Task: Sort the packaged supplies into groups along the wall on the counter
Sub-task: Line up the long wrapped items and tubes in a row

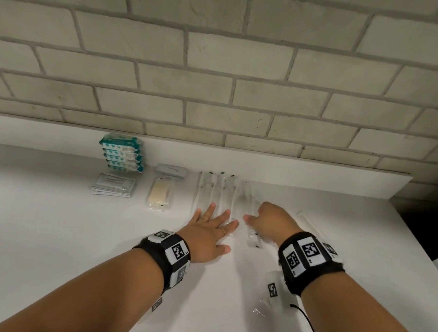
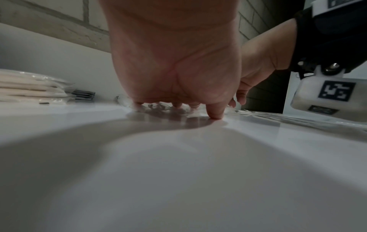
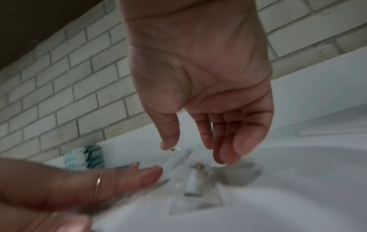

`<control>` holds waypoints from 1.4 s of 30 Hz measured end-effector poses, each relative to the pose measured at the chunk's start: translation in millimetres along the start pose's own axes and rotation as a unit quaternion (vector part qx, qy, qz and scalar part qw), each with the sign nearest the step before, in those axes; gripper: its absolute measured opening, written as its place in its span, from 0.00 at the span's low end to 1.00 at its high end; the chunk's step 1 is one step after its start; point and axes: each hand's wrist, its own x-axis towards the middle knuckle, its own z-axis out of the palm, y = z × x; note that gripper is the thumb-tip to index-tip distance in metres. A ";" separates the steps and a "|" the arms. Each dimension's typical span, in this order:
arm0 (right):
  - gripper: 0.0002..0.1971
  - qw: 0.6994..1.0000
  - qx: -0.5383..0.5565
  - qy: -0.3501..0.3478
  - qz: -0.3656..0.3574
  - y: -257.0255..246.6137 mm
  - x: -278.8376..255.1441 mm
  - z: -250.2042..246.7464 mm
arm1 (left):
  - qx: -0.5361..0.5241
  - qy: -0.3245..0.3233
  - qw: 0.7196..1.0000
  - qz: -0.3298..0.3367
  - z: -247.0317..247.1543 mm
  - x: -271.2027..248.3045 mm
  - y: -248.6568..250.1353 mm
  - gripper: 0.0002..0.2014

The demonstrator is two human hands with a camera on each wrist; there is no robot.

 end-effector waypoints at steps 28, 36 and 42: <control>0.27 0.993 0.057 -0.028 -0.100 6.5 -2.3 2.7 | 0.011 -0.003 1.000 -0.005 0.2 0.2 -0.3 0.33; 0.36 0.991 -0.029 -0.087 -0.095 -9.7 7.4 12.0 | -0.002 0.018 1.000 -0.019 2.3 0.2 -1.9 0.37; 0.37 0.992 -0.015 -0.088 -0.091 -3.6 15.8 7.6 | -0.026 0.022 0.996 -0.086 0.7 -1.5 0.9 0.39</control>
